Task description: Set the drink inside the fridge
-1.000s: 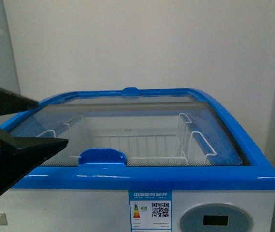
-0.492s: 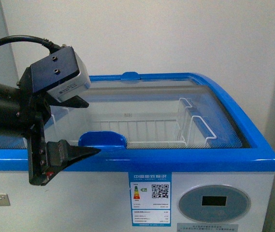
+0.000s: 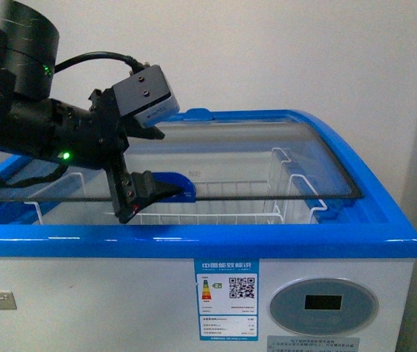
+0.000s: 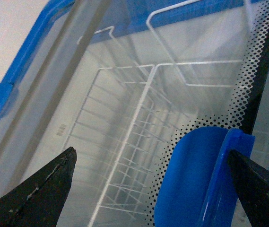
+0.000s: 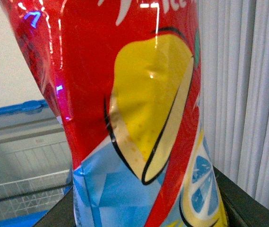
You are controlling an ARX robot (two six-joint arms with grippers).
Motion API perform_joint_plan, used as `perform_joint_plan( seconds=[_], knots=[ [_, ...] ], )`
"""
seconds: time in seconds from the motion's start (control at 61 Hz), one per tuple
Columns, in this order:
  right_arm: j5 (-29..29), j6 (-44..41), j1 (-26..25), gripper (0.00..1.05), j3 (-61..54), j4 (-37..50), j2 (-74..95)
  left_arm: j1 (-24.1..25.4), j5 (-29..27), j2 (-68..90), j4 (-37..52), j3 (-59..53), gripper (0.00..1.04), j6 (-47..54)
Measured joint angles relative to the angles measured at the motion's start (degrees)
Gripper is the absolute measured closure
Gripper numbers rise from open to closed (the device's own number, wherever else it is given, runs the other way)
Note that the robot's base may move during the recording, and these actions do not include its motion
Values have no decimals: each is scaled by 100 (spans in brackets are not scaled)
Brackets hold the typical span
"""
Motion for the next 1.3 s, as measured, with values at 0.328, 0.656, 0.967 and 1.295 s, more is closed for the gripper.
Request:
perform_joint_plan(
  seconds=[0.328, 0.656, 0.967, 1.295],
  knots=[
    [0, 2, 0, 58, 0, 0, 0, 39, -632, 1694, -560, 2918, 8, 273],
    [0, 0, 0, 58, 0, 0, 0, 260, -1163, 2083, 46, 3386, 8, -308],
    [0, 2, 0, 58, 0, 0, 0, 356, -1104, -1130, 1178, -1016, 8, -3416],
    [-2988, -286, -1156, 58, 1928, -3934, 1163, 702, -3589, -5593, 3001, -6105, 58, -5834]
  ],
)
